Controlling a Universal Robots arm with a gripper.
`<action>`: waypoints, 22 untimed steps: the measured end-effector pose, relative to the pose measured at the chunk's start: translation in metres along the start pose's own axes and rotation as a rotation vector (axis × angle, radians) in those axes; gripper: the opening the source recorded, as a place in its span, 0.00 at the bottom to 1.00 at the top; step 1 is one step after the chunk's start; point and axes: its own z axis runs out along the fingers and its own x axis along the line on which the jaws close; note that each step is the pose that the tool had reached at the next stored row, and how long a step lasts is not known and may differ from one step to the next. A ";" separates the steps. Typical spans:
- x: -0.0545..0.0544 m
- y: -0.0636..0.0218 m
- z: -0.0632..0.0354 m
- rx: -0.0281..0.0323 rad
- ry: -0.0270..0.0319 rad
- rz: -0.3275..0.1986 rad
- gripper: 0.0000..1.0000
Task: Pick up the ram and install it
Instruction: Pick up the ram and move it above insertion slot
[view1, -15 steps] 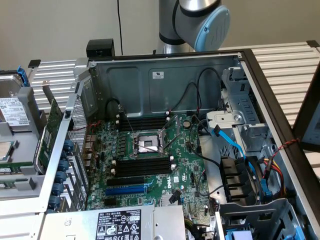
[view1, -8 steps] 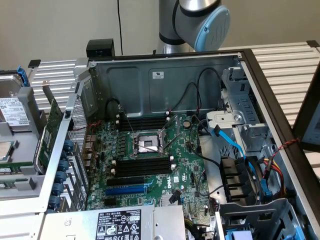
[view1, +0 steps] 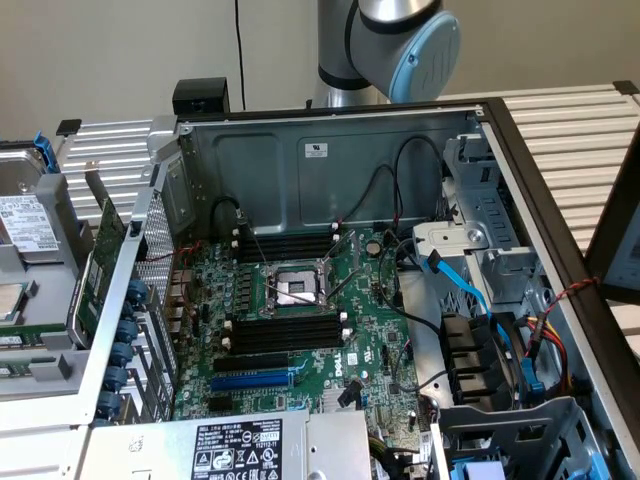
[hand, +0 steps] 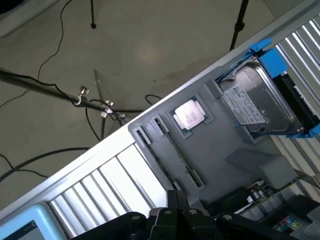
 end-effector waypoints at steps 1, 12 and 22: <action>0.000 0.0000 0.0004 -0.0002 0.0010 -0.019 0.11; 0.000 -0.0002 0.0040 -0.0005 0.0104 -0.219 0.11; 0.000 -0.0003 0.0056 0.0044 0.0158 -0.386 0.11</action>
